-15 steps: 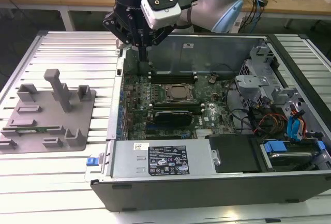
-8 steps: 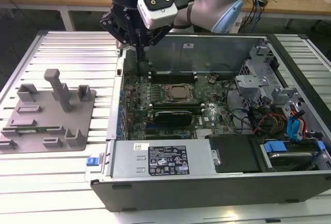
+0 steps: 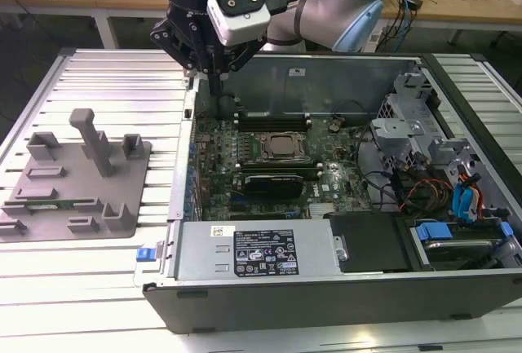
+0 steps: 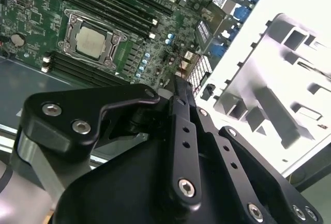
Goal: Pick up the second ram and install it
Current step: 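Reach for the second ram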
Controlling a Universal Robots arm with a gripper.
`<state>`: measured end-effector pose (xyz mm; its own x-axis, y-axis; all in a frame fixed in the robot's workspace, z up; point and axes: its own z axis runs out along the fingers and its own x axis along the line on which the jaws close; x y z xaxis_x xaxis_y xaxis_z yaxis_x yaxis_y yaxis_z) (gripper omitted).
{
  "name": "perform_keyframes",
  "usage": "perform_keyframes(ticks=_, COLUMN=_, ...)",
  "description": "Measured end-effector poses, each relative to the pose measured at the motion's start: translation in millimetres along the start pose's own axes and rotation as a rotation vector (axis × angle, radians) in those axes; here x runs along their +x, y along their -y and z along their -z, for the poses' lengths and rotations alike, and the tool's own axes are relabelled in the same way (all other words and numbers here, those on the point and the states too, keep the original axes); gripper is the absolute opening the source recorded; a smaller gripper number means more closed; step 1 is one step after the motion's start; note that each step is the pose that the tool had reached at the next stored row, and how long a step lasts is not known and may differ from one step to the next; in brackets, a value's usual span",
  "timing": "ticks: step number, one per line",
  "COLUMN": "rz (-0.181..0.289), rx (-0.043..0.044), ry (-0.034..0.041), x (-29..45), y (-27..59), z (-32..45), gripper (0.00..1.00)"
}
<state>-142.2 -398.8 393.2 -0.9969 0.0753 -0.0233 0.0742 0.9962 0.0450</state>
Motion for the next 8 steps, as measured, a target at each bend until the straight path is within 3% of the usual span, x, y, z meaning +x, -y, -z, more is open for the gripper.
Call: perform_keyframes(ticks=8, rz=0.0, rx=0.0001, ry=-0.0001, x=8.3, y=0.6, z=0.2, gripper=0.08)
